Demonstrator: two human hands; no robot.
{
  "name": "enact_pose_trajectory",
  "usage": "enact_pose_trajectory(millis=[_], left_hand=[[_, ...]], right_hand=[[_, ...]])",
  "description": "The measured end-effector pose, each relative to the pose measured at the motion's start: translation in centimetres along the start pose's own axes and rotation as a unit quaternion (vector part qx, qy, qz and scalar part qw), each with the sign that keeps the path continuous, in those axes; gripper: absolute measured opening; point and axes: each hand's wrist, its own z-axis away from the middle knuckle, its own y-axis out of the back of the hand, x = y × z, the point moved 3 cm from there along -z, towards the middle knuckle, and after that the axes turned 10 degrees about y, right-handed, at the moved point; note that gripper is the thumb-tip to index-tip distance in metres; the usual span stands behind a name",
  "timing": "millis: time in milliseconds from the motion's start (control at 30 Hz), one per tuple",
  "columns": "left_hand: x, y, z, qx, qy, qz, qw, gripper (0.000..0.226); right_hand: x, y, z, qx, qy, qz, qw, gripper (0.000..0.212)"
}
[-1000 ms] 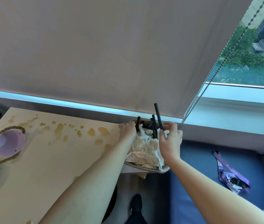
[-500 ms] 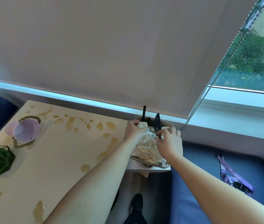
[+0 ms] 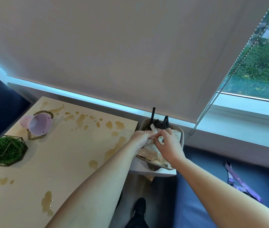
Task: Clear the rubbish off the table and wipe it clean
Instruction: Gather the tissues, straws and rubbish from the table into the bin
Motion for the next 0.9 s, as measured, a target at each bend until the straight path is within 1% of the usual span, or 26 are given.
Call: enact_pose_trajectory(millis=[100,167,233,300,367,467,533,600,633,767,900], left_hand=[[-0.3,0.2,0.3,0.001,-0.020,-0.025,0.999,0.021],[-0.4,0.4,0.3,0.013,-0.040,-0.026,0.999,0.020],[-0.5,0.5,0.3,0.028,-0.052,-0.021,0.998,0.020],[-0.6,0.8,0.4,0.046,-0.060,-0.018,0.997,0.017],[-0.7,1.2,0.6,0.063,-0.068,-0.019,0.996,0.020],[-1.0,1.7,0.7,0.071,-0.079,-0.027,0.994,0.027],[-1.3,1.8,0.7,0.074,-0.084,-0.037,0.993,0.029],[-1.7,1.9,0.7,0.078,-0.085,-0.049,0.992,0.030],[-1.9,1.9,0.7,0.080,-0.086,-0.054,0.992,0.029],[-2.4,2.1,0.6,0.083,-0.094,-0.063,0.990,0.025],[-2.9,2.7,0.6,0.088,-0.090,-0.064,0.990,0.023]], right_hand=[[-0.3,0.3,-0.1,-0.001,-0.002,-0.021,1.000,0.012],[-0.7,0.5,-0.3,0.012,-0.002,-0.020,1.000,0.017],[-1.0,0.8,-0.4,0.025,-0.005,0.005,1.000,0.020],[-0.9,0.8,-0.6,0.013,-0.010,0.059,0.998,0.017],[-0.6,0.7,-0.6,-0.021,-0.012,0.124,0.992,0.016],[0.3,0.1,-0.5,-0.061,-0.017,0.181,0.982,0.026],[1.1,-0.7,-0.2,-0.118,-0.011,0.206,0.971,0.035],[1.6,-1.5,0.3,-0.187,0.001,0.238,0.953,0.041],[1.8,-1.8,0.5,-0.207,0.003,0.249,0.946,0.044],[2.0,-2.5,1.2,-0.268,0.001,0.252,0.930,0.058],[0.6,-1.7,1.5,-0.285,-0.059,0.191,0.938,0.064]])
